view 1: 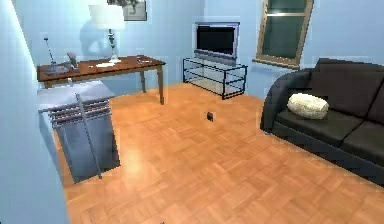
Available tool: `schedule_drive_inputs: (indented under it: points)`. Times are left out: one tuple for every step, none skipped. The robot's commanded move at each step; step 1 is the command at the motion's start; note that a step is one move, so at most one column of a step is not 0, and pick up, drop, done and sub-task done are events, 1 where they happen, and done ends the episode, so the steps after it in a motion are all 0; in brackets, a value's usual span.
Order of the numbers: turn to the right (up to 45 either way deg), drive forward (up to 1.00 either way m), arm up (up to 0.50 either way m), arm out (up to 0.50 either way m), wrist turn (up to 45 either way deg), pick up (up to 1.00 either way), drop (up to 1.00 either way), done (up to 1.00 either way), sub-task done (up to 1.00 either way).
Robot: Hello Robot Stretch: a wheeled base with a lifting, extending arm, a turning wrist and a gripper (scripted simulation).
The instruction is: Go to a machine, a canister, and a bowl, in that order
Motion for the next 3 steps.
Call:
schedule_drive_inputs:
  points:
    - [0.0,0.85,0.0,0.0,0.0,0.0,0.0,0.0,0.0]
    - [-33.0,0.0,0.0,0.0,0.0,0.0,0.0,0.0,0.0]
    - [0.0,0.05,0.0,0.0,0.0,0.0,0.0,0.0,0.0]
